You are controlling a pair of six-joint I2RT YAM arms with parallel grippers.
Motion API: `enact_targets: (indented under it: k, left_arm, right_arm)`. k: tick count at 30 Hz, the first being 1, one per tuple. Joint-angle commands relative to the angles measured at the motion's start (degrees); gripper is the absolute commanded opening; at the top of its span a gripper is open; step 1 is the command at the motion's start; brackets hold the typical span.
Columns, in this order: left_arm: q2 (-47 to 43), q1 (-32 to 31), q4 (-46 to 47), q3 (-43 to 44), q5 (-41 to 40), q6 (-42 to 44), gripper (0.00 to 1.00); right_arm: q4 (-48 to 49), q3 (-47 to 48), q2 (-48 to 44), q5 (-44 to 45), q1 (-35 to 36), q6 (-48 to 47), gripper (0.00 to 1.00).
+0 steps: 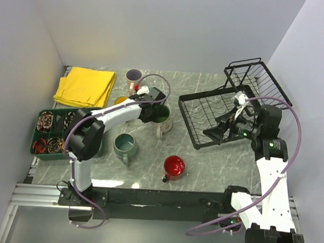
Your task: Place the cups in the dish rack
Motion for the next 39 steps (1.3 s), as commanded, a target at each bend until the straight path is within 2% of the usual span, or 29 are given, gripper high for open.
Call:
enact_targets:
  k: [1, 4, 7, 8, 10, 13, 14, 15, 18, 20, 25, 32, 34, 39]
  left_arm:
    - [-11.3, -0.3, 8.2, -5.2, 2.6, -0.9, 0.01]
    - [-18.8, -0.2, 13.9, -11.5, 6.1, -2.1, 0.01]
    - [-26.3, 0.4, 24.0, -17.7, 10.4, -5.9, 0.01]
    - [-29.4, 0.9, 29.8, -19.1, 11.7, -8.7, 0.01]
    - [-31.8, 1.3, 34.7, -21.4, 13.9, -11.9, 0.01]
    - [-34.1, 1.7, 41.9, -20.6, 14.7, -17.6, 0.01]
    - [-34.6, 1.7, 43.1, -20.0, 14.8, -20.2, 0.01]
    - [-34.8, 1.7, 46.0, -19.8, 14.8, -21.7, 0.01]
    - [-35.8, 1.7, 52.5, -20.1, 14.2, -27.6, 0.01]
    - [-36.1, 1.7, 55.5, -20.5, 14.0, -31.3, 0.01]
    - [-35.4, 1.3, 65.3, -21.4, 14.5, -36.2, 0.01]
    - [-34.2, -0.4, 66.6, -19.1, 14.8, -37.2, 0.01]
    - [-33.9, -0.8, 66.9, -19.1, 15.0, -37.6, 0.01]
    - [-33.4, -1.2, 68.3, -19.8, 15.2, -38.4, 0.01]
  right_arm:
    - [-2.7, 1.6, 1.6, -2.9, 1.5, -3.2, 1.0]
    - [-4.8, 2.7, 3.9, -5.4, 3.1, -4.3, 1.0]
    - [-5.0, 4.1, 6.8, -9.9, 4.8, -2.6, 1.0]
    - [-4.9, 4.7, 8.0, -11.0, 6.9, -1.1, 1.0]
    - [-2.6, 6.0, 10.5, -13.4, 10.1, 1.9, 1.0]
    - [6.4, 6.7, 12.9, -13.4, 14.5, 12.1, 1.0]
    - [10.0, 6.5, 13.3, -12.5, 15.4, 20.1, 1.0]
    - [16.7, 6.4, 13.5, -11.5, 16.1, 23.8, 1.0]
    - [28.6, 6.1, 14.9, -8.9, 18.1, 37.4, 1.0]
    - [33.0, 6.4, 16.1, -7.6, 18.5, 46.7, 1.0]
    - [42.7, 5.8, 17.6, -4.2, 19.5, 59.0, 1.0]
    - [46.8, 9.4, 21.2, -0.6, 20.8, 66.9, 1.0]
    - [51.8, 10.9, 23.2, -1.3, 21.5, 70.4, 1.0]
    - [59.7, 13.0, 27.0, -1.9, 23.4, 79.7, 0.9]
